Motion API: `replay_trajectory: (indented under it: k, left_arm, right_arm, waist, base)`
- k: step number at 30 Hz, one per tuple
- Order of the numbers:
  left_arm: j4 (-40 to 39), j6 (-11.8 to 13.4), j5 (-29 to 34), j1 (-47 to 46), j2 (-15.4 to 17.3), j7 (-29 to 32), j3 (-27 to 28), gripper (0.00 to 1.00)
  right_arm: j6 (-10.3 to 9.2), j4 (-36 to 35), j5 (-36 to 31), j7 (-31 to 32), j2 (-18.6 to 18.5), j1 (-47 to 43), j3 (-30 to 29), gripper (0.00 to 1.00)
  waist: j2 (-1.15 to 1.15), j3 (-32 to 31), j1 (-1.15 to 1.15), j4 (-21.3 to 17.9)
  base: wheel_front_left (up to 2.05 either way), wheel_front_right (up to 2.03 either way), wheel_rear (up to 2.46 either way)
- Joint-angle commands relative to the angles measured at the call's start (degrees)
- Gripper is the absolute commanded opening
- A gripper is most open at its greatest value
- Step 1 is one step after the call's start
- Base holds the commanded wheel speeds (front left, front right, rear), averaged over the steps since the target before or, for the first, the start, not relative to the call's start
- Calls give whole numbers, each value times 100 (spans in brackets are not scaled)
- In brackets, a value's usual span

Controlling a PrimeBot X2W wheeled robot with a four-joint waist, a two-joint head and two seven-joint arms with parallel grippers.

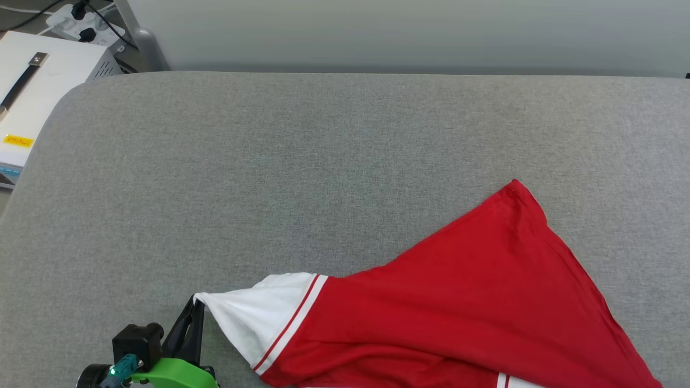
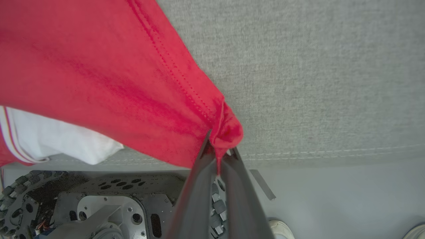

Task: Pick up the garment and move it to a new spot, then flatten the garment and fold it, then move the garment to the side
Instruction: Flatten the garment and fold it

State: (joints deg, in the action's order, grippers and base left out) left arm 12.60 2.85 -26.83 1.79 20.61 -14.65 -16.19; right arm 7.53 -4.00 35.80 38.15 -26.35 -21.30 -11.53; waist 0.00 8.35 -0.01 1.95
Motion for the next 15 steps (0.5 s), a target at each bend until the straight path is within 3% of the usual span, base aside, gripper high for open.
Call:
replay_trajectory:
  k: [1,6,7,8,15]
  left_arm:
    - [35,22,-25,62,45,-18,14,0]
    - [91,-9,-32,-10,22,-21,-6,0]
    - [102,-13,-33,-19,22,-22,-5,0]
    - [110,-14,-33,-24,20,-23,-3,0]
    - [113,-24,-10,-29,16,-27,-19,0]
  right_arm:
    - [-4,111,7,28,148,-56,-40,0]
    - [-4,460,-194,-241,362,21,15,0]
    - [-4,471,-196,-348,415,103,20,29]
    - [-4,452,-205,-426,435,165,27,100]
    - [-4,-295,-215,-868,268,648,-100,100]
  waist:
    - [0,12,1,-12]
    - [0,76,1,-12]
    - [0,82,1,-22]
    - [0,82,1,-31]
    - [0,46,1,-76]
  base:
    - [0,0,0]
    - [0,0,0]
    - [0,0,0]
    - [0,0,0]
    - [0,0,0]
